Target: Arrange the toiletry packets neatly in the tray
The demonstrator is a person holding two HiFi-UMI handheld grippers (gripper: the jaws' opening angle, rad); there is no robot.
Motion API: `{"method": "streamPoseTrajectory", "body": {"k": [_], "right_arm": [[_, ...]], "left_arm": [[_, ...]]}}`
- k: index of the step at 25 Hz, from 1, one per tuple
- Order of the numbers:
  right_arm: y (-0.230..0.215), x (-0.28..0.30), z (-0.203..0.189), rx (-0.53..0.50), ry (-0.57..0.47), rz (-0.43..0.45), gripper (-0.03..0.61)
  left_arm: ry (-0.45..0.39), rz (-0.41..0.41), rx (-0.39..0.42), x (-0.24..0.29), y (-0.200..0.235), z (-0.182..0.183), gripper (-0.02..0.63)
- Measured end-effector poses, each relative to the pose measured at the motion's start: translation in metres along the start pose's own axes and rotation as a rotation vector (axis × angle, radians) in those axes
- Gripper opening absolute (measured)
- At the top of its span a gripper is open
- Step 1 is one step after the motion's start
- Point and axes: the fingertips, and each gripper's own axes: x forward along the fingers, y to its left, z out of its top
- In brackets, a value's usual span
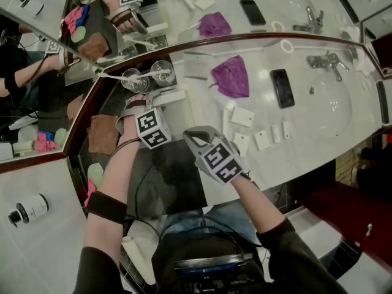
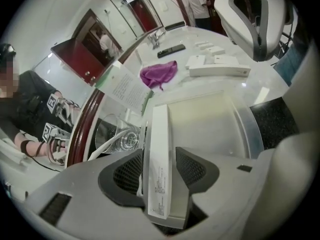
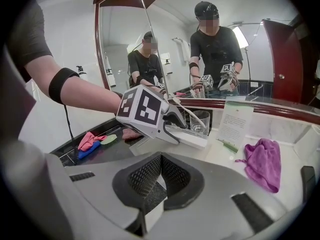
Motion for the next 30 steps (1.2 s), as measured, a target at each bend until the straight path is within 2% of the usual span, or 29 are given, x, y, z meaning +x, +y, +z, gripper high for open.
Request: {"method": "streamPoseTrajectory", "body": {"k": [7,11,16,20,22,28,30], "right_arm": [[-0.002,-0.02,-0.001,-0.001,-0.003,-0.016,0.002],[0.001,-0.047,0.006,-0.027,-0.002,-0.019,0.002],[0.003,-0.083,0.018,-0.089,-0.013,-0.02,0.002],[0.005,-0.109,0.017,-0.118,-0.02,-0.018,0.002],[0.004,-0.12,0.018,-0.13,-0.028,-0.019,0.002],[0.004,-0.151,0.013,-0.135,-0.051,-0.024,0.002],[0.002,-0.159,0.011,-0.145,-0.052,-0.03,0.002]], "left_arm": [[-0.034,0.029,-0.009,-0.027,-0.007,0.02,0.219],[-0.079,0.053,-0.072,-0.073,-0.016,0.042,0.216],[-0.15,0.12,-0.219,-0.135,-0.028,0.065,0.112],[-0.212,0.153,-0.374,-0.176,-0.047,0.082,0.025],[-0.241,0.169,-0.452,-0.193,-0.054,0.088,0.004],[-0.36,0.17,-0.737,-0.234,-0.074,0.099,0.002],[-0.399,0.173,-0.805,-0.243,-0.08,0.103,0.002]]}}
